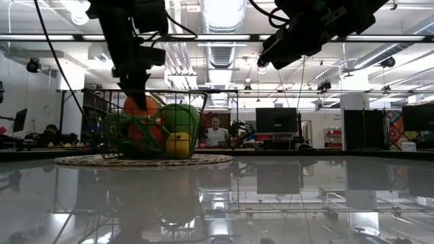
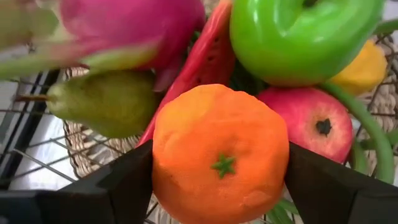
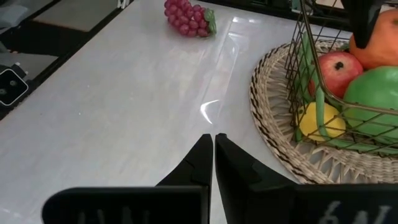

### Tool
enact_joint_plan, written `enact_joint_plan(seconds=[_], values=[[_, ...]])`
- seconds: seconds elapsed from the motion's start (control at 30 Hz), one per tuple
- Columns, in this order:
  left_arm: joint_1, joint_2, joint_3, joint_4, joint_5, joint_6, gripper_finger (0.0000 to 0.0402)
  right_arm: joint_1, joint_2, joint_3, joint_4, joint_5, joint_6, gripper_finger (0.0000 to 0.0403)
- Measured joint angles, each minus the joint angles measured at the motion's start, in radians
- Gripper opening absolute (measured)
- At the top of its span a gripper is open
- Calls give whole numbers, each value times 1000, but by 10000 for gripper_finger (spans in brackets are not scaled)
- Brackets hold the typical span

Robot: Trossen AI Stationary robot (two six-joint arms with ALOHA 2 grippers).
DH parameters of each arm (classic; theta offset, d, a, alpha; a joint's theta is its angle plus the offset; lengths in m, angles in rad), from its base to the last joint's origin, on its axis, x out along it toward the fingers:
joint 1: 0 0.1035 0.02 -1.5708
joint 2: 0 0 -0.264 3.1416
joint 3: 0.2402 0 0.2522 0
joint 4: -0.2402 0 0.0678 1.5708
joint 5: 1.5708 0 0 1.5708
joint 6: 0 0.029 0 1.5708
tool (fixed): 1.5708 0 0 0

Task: Build produce basket
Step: Put the orange into the wire basket

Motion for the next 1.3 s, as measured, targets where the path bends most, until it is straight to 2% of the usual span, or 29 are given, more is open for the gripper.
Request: enact_joint_plan(seconds=[0.53, 0.63, 0.8, 0.9, 1.3], values=[[0, 0, -9, -2, 5, -21, 291, 0, 0, 0, 0, 0, 7, 9], [-1, -1, -5, 1, -23, -20, 291, 0, 0, 0, 0, 0, 7, 9], [0, -1, -8, 110, -62, -19, 292, 0, 0, 0, 0, 0, 6, 9], [0, 1, -15, 165, -50, -18, 300, 0, 0, -2, 0, 0, 7, 9], [-1, 10, -14, 165, -50, -15, 338, 0, 0, -6, 11, 0, -3, 9]])
